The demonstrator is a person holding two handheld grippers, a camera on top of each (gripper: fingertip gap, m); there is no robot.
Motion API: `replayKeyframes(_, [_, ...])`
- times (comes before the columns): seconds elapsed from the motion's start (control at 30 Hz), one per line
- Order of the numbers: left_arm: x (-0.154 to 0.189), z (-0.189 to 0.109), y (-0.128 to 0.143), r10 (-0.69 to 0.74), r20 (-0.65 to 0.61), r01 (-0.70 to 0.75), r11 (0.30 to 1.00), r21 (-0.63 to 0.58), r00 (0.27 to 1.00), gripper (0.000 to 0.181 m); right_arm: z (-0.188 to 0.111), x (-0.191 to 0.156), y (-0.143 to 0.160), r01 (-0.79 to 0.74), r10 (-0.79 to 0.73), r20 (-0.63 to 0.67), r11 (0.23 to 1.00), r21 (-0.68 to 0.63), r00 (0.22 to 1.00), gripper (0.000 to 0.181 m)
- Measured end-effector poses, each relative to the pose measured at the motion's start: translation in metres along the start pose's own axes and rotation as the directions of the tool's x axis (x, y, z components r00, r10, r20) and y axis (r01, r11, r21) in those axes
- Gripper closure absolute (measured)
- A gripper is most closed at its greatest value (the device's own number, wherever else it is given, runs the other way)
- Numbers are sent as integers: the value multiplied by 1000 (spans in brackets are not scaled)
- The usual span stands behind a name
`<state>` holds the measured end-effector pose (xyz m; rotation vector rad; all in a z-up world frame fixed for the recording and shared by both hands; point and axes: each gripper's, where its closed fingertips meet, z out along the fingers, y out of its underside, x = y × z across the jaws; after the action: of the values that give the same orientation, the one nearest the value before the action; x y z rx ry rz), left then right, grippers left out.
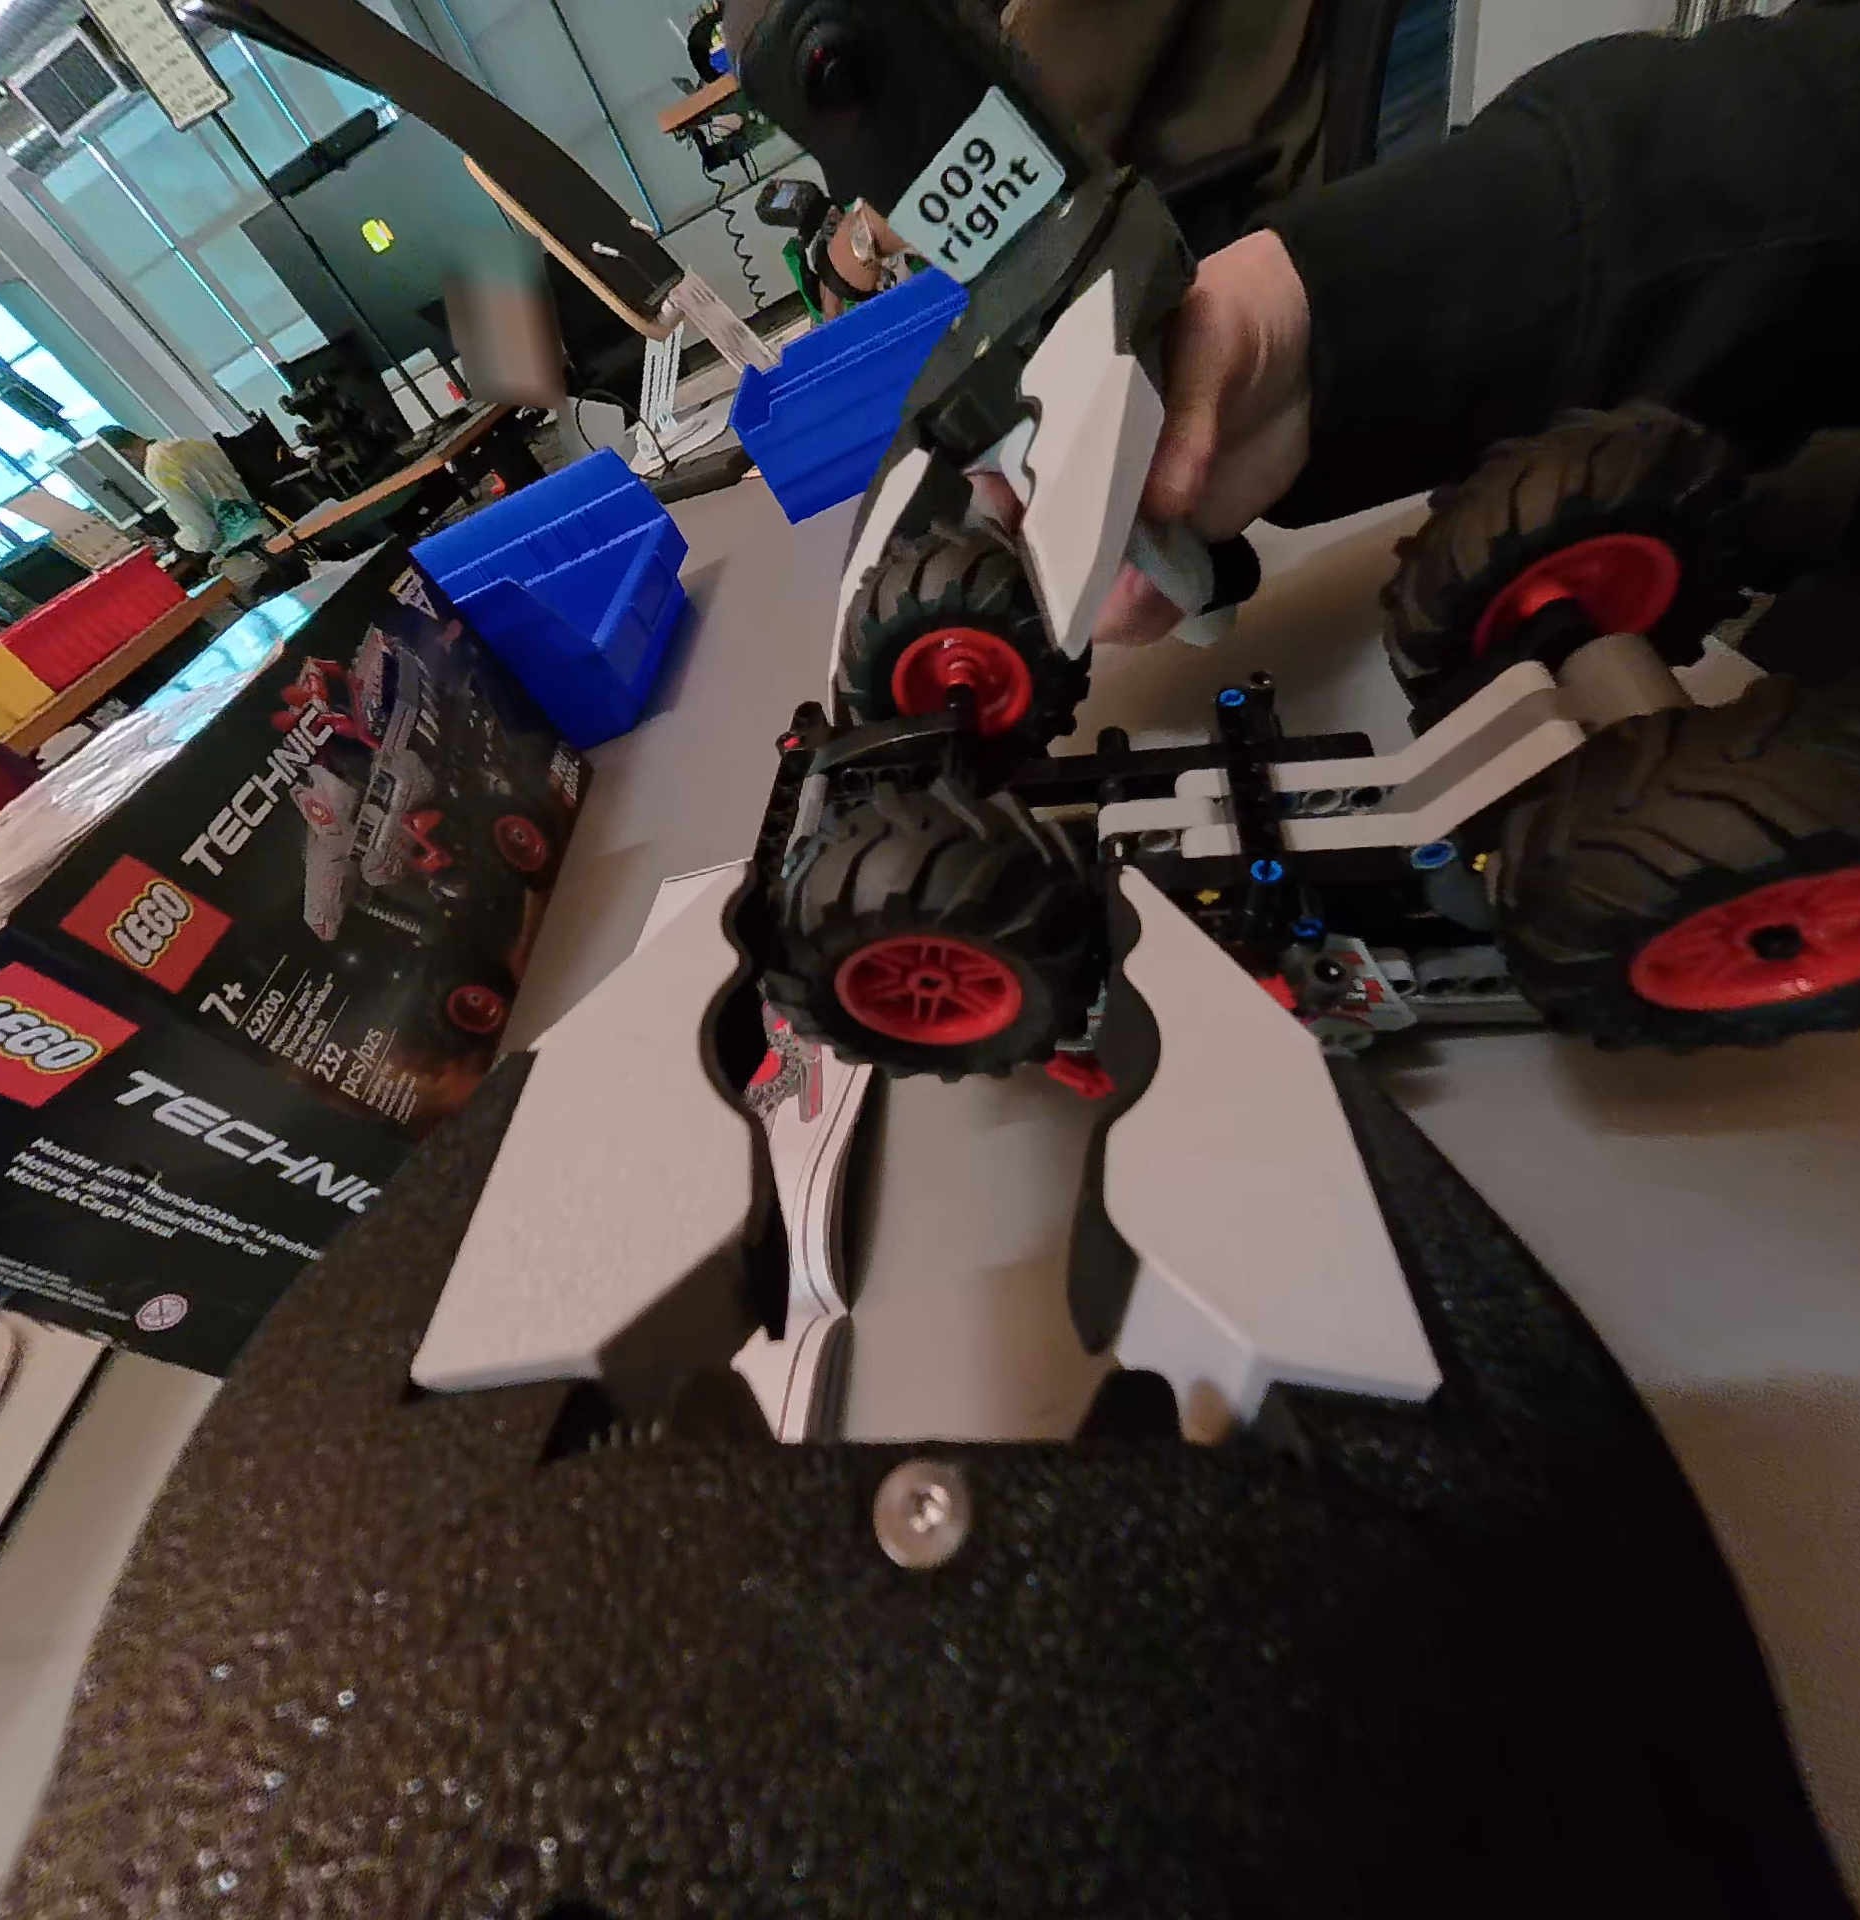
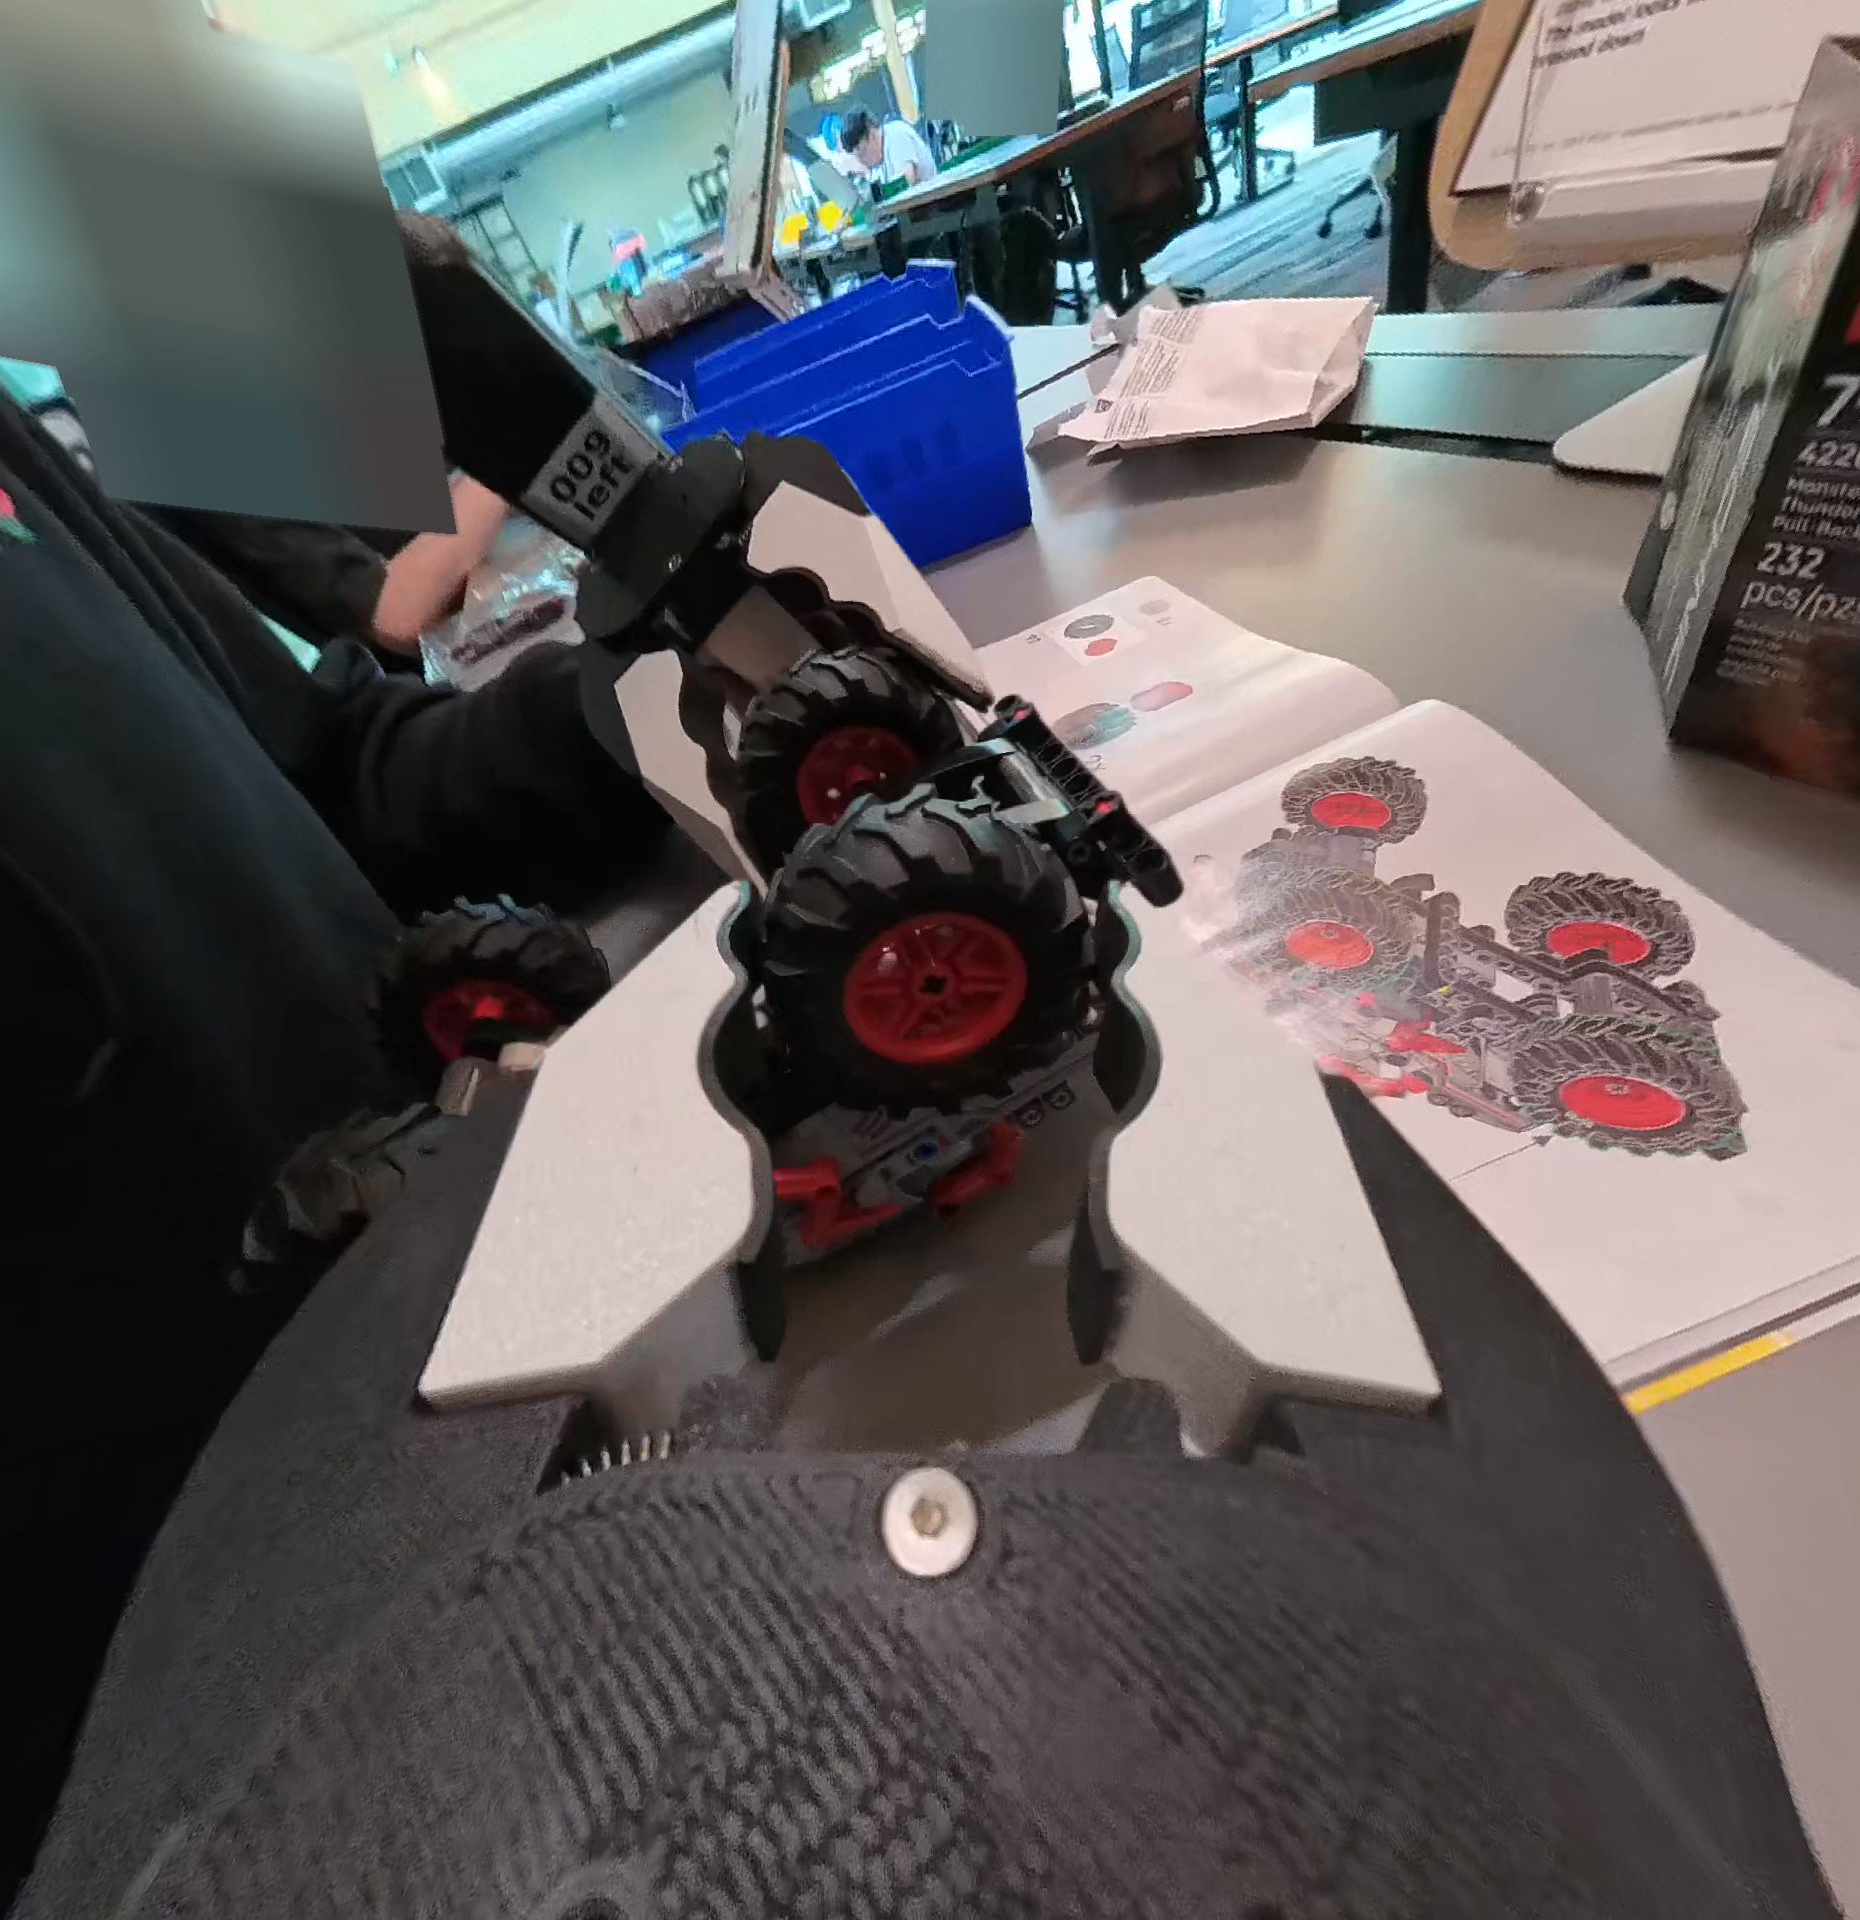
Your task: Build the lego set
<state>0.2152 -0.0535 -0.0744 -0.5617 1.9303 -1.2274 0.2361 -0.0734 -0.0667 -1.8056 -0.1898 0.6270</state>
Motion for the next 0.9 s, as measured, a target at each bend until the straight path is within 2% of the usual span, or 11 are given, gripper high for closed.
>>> replayKeyframes(0.2, [1, 2, -3, 27, 7, -27, 1000, -12, 1000, 121, -5, -1, 2, 23, -23, 22, 1000, -6, 999, 119])
replayKeyframes(0.33, [0, 1, -1, 21, 14, -21, 1000, -14, 1000, 121, -4, 2, 3, -53, 54, 31, 998, -27, 998, 119])
replayKeyframes(0.53, [-2, 0, 2, -19, 17, 20, 999, -31, 1000, 122, -5, 4, 2, 56, -58, -33, 998, -42, 998, 120])
replayKeyframes(0.9, [-1, 1, 3, -45, 13, 45, 999, -23, 999, 122, -8, 5, 2, 23, -23, -26, 1000, -19, 999, 120])
